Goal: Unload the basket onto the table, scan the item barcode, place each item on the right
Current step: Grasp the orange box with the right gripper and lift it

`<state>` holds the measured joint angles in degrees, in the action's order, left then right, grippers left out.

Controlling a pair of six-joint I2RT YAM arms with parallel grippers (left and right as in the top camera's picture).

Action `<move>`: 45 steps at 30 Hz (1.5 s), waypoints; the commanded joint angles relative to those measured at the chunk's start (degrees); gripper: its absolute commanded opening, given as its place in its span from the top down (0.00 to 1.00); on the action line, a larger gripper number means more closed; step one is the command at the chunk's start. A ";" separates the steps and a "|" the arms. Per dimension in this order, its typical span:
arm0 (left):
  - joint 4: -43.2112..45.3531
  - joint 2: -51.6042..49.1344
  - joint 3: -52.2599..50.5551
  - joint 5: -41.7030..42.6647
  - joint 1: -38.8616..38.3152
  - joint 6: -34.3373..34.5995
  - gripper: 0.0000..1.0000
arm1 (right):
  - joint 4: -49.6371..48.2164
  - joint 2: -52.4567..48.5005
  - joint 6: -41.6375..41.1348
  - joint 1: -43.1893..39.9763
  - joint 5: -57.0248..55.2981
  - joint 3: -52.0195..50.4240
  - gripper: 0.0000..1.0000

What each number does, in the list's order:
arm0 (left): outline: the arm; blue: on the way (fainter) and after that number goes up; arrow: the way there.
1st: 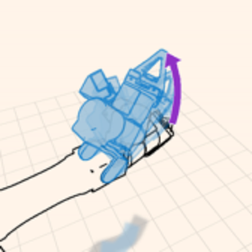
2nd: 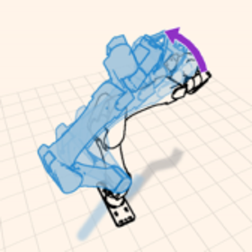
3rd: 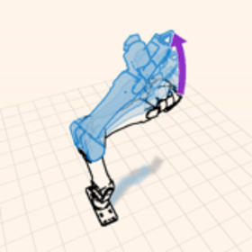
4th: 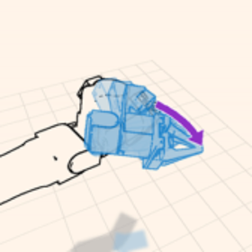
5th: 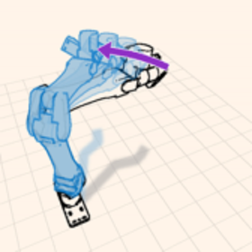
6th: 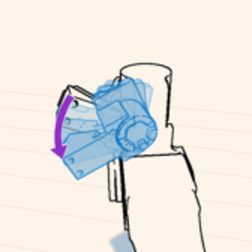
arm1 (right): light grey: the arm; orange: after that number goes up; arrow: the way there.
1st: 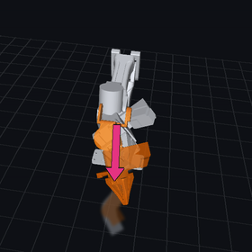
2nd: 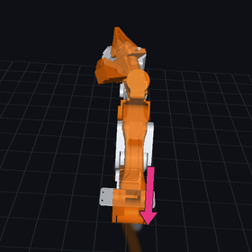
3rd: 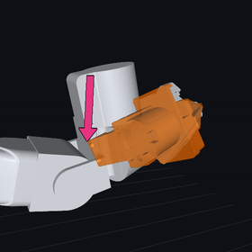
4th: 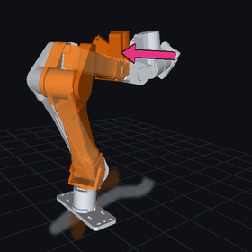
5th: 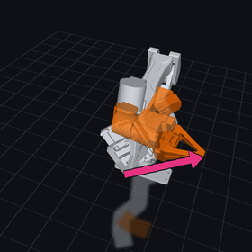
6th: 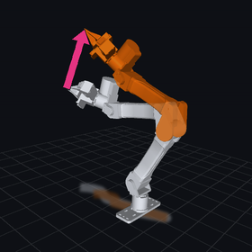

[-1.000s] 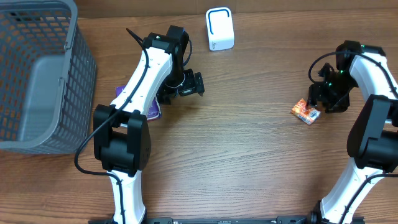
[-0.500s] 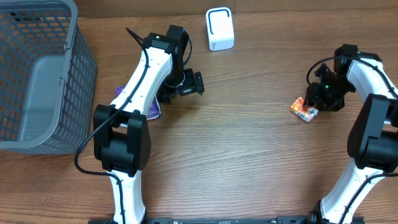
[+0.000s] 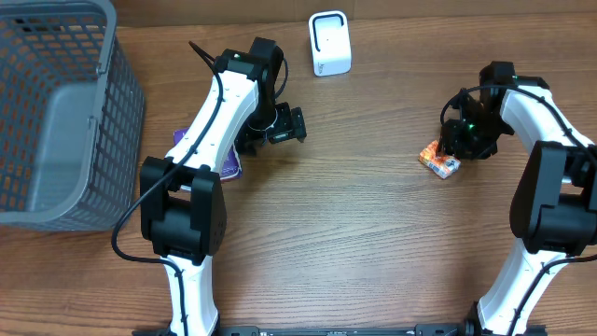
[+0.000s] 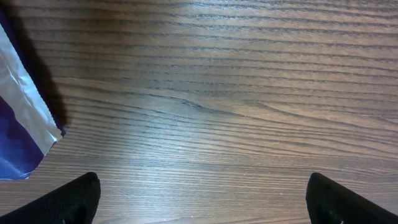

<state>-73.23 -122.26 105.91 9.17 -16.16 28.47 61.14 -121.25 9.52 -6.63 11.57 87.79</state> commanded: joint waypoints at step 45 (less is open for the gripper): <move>-0.20 0.85 0.70 -0.63 -0.37 -0.85 0.00 | -17.09 1.57 -7.30 0.59 78.38 -2.21 0.96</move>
<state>-73.65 -122.26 105.91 9.17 -16.16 28.29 45.67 -120.27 6.13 -6.59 77.28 84.16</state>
